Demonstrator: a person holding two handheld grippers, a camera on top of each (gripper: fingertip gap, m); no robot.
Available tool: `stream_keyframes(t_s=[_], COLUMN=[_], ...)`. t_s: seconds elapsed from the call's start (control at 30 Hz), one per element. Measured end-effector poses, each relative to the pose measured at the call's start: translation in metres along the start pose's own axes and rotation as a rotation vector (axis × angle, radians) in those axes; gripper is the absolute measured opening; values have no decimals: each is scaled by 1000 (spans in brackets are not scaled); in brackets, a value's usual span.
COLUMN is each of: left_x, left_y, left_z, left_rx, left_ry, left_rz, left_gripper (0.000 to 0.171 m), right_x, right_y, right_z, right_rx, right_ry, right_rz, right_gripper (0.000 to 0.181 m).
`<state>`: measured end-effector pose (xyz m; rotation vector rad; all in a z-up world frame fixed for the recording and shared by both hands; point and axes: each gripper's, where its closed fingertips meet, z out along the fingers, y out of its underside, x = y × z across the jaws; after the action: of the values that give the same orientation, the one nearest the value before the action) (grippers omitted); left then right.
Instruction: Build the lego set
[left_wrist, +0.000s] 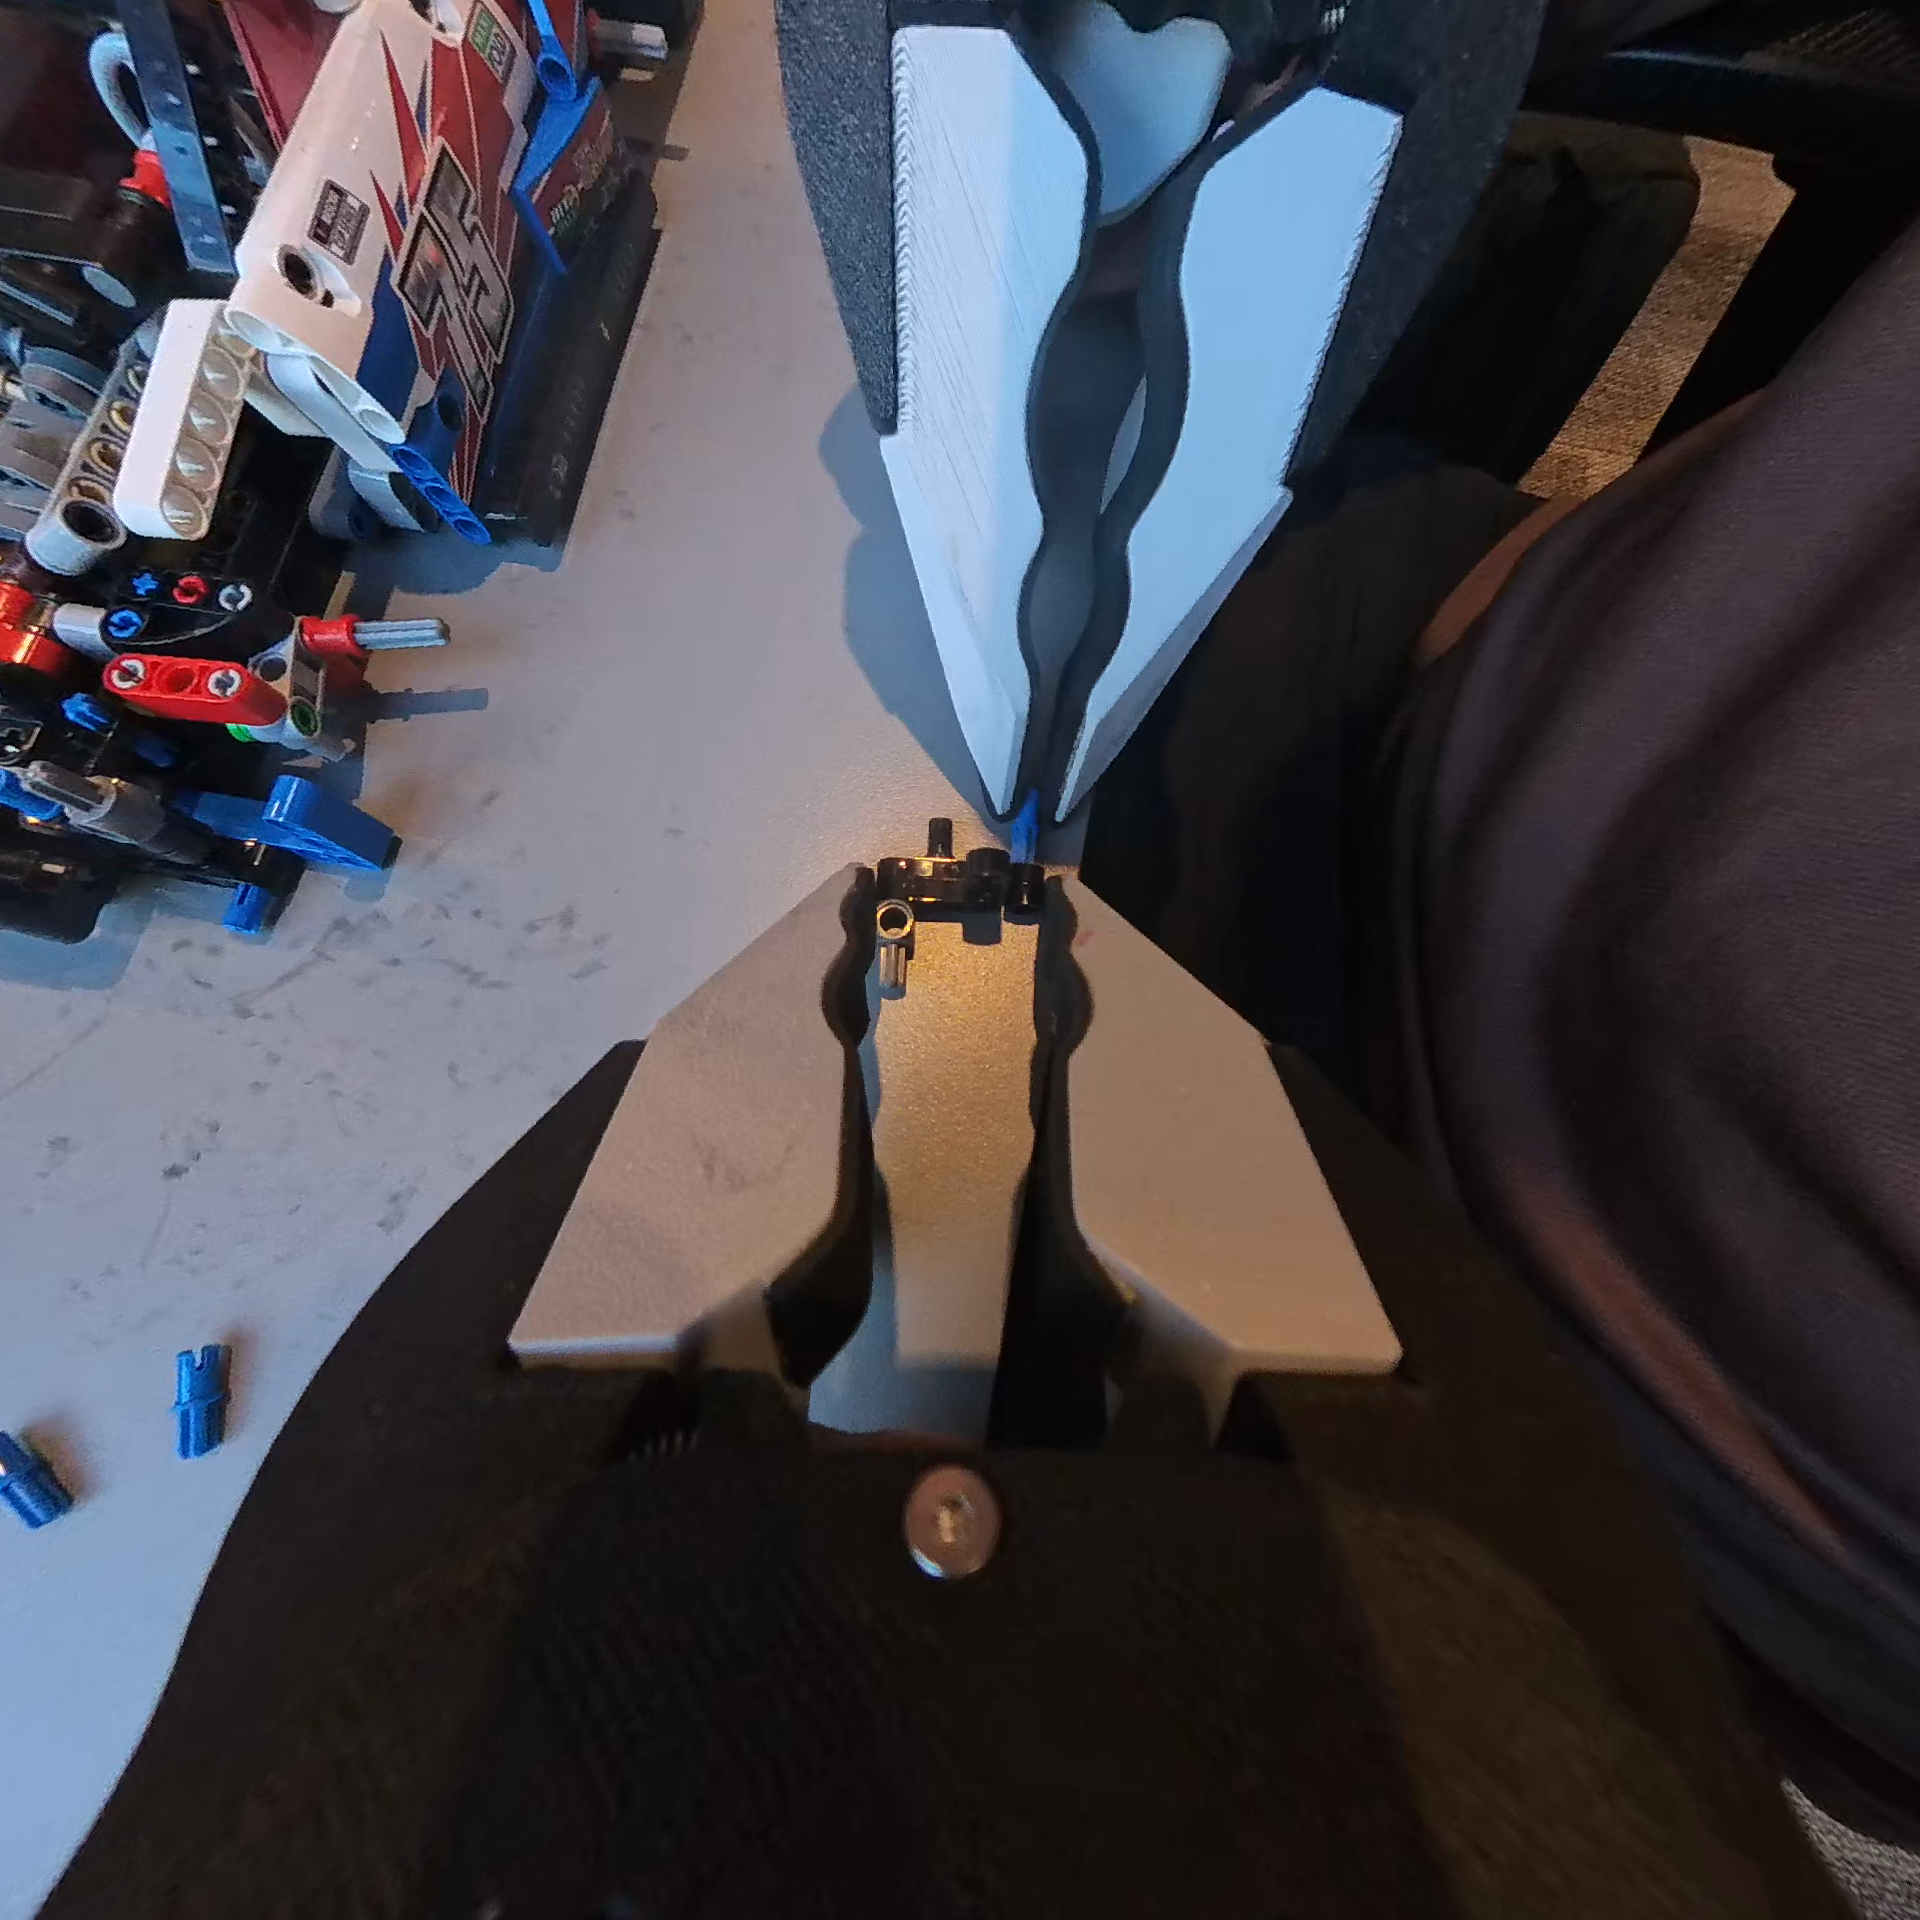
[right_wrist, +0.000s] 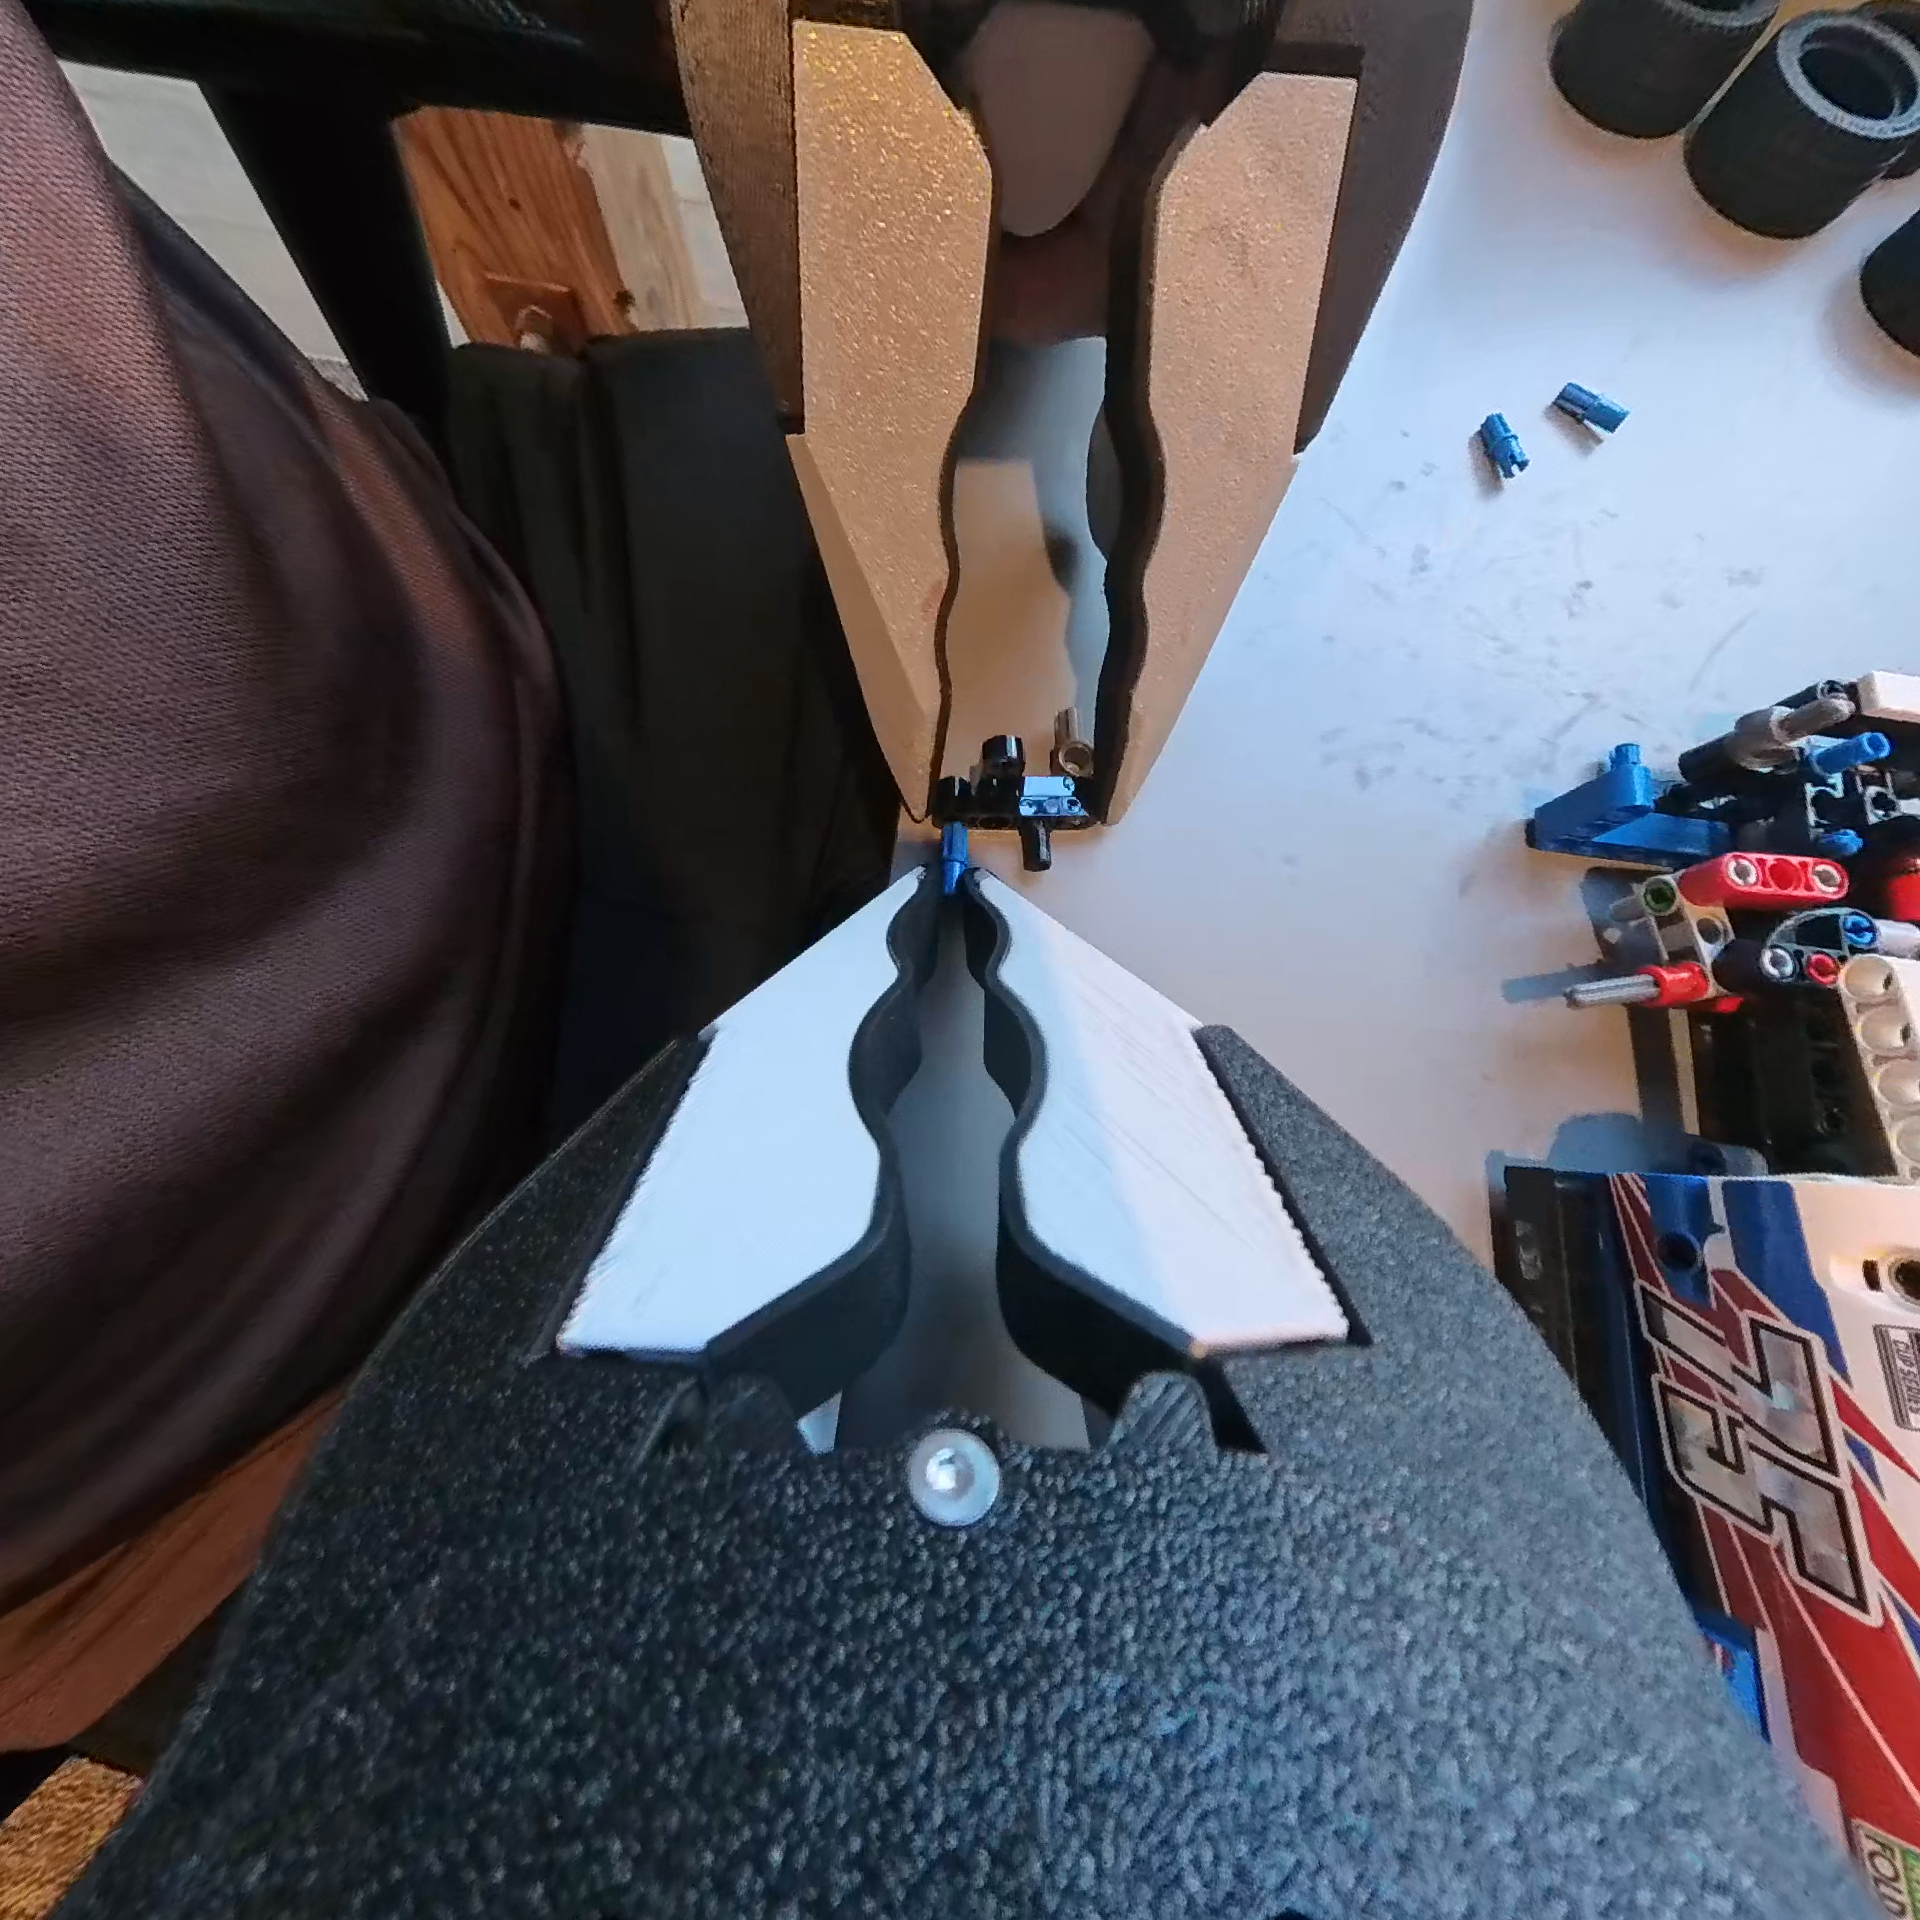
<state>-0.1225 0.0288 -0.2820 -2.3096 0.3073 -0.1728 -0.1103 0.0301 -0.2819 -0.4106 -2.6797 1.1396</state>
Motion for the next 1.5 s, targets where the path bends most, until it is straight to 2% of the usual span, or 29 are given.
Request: stream_keyframes(t_s=[0.53,1.07,1.33,1.5], left_x=[1,0,-1,-1], left_y=[1,1,0,0], left_z=[0,0,1,1], left_rx=[-6,-17,9,8], left_ry=[0,-21,-30,-30], left_rz=[-9,-18,-18,-17], left_gripper=[30,30,30,29], right_x=[0,0,2,1], right_y=[-2,-5,4,3], right_z=[1,5,-7,-1], right_rx=[2,4,13,-8], right_ry=[32,10,-2,18], right_rz=[-33,25,79,42], right_gripper=[3,3,0,0])
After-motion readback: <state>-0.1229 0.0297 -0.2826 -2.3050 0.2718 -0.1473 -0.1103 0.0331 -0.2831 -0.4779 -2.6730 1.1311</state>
